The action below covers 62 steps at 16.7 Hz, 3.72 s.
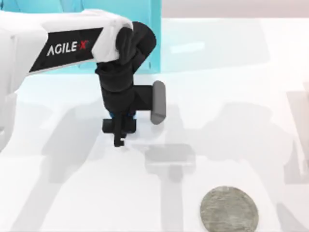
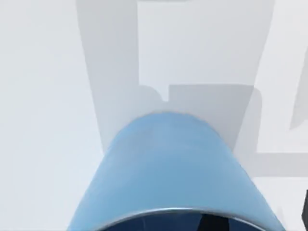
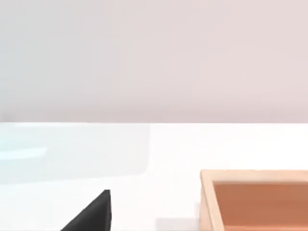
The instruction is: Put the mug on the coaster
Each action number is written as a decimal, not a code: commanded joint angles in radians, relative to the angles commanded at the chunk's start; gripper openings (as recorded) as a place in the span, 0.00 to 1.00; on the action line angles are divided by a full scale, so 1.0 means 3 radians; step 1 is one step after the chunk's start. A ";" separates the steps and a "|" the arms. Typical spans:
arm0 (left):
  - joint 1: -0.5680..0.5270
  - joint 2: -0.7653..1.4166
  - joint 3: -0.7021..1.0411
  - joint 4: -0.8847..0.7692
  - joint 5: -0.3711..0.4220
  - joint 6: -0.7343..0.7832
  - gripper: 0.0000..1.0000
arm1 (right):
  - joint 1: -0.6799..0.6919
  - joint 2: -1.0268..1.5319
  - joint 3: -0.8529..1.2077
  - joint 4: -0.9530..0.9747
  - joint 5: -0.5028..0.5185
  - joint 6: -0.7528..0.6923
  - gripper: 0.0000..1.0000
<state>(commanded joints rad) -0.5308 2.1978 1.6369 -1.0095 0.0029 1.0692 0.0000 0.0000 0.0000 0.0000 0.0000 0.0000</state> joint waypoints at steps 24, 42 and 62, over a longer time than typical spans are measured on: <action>-0.0793 0.0530 0.1091 -0.0675 -0.0002 -0.2439 0.00 | 0.0000 0.0000 0.0000 0.0000 0.0000 0.0000 1.00; -0.2083 0.0960 0.2608 -0.1669 0.0010 -0.7308 0.00 | 0.0000 0.0000 0.0000 0.0000 0.0000 0.0000 1.00; -0.2052 0.0762 0.1399 -0.0658 0.0007 -0.7278 0.00 | 0.0000 0.0000 0.0000 0.0000 0.0000 0.0000 1.00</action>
<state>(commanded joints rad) -1.1463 2.4264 2.0566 -1.2069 0.0050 -1.1143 0.0000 0.0000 0.0000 0.0000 0.0000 0.0000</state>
